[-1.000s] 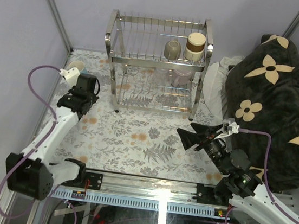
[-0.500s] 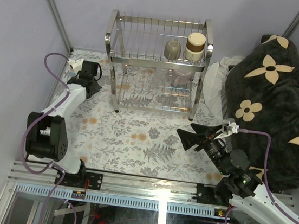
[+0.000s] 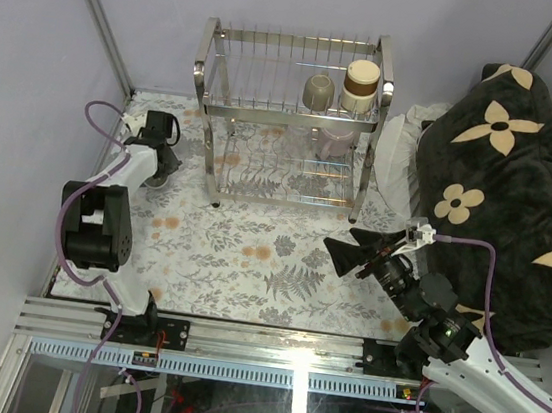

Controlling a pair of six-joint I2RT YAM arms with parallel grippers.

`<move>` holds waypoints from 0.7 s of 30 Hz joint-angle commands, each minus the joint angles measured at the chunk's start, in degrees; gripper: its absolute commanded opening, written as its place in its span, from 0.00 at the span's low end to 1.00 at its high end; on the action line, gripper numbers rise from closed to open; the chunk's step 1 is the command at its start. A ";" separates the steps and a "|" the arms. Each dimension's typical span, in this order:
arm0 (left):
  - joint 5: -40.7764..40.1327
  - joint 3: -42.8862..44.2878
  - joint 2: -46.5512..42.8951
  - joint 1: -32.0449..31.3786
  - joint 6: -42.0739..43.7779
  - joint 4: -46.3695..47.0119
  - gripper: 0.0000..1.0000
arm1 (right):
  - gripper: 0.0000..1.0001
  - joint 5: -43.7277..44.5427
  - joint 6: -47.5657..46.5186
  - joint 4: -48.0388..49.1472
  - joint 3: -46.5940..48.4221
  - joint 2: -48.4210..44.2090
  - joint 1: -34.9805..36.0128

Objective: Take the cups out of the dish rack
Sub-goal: Place the cup at the center of the board.

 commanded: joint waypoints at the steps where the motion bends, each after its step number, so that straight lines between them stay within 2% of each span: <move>1: 1.47 3.00 1.73 0.85 1.57 1.93 0.00 | 1.00 1.54 -0.51 2.53 0.08 -0.06 -0.20; 8: 2.64 3.89 3.22 2.15 1.37 1.24 0.01 | 1.00 1.82 -0.44 2.43 -0.05 -0.19 -0.22; 11: 2.85 4.22 3.20 2.36 1.10 0.80 0.11 | 1.00 1.63 -0.42 2.57 -0.03 -0.05 -0.23; 16: 3.08 4.31 3.18 2.35 1.04 0.75 0.17 | 1.00 1.62 -0.39 2.61 -0.10 -0.02 -0.22; 21: 2.94 4.21 2.28 2.33 0.65 0.62 0.34 | 1.00 1.47 -0.27 2.74 -0.18 0.12 -0.27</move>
